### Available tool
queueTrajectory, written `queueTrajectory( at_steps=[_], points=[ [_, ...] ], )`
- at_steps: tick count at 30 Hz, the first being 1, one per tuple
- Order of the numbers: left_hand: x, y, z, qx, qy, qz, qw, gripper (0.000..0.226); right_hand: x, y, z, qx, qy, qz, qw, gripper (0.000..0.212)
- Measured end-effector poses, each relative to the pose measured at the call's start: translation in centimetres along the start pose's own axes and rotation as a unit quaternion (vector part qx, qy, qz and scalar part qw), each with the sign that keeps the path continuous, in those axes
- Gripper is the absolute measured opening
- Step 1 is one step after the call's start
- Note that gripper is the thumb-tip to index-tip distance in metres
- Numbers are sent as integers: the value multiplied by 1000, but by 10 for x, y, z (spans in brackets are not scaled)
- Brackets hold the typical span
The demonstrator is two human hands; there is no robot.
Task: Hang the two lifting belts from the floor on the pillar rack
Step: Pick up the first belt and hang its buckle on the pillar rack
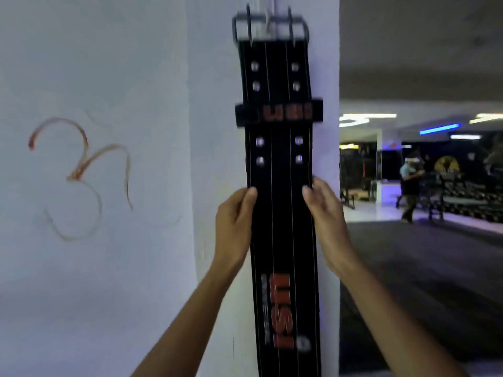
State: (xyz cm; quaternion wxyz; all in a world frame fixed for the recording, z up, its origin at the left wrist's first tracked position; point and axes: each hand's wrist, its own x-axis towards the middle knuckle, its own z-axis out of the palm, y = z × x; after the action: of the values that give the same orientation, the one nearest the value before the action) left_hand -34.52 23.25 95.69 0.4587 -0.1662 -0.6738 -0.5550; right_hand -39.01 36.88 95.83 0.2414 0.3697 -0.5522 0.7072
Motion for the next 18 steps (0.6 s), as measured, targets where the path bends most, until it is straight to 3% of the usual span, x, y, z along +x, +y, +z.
queueTrajectory(
  at_steps=[9, 14, 18],
  points=[
    [-161, -82, -25, -68, 8, -215, 974, 17, -161, 87, -20, -46, 29, 225, 973, 20],
    [-169, -88, -30, -64, 24, -235, 969, 14, -157, 90, -14, -31, 1, 335, 942, 23],
    [-194, -96, -39, 25, 10, -279, 960, 24, -176, 98, -9, -71, 22, 368, 927, 42]
  ],
)
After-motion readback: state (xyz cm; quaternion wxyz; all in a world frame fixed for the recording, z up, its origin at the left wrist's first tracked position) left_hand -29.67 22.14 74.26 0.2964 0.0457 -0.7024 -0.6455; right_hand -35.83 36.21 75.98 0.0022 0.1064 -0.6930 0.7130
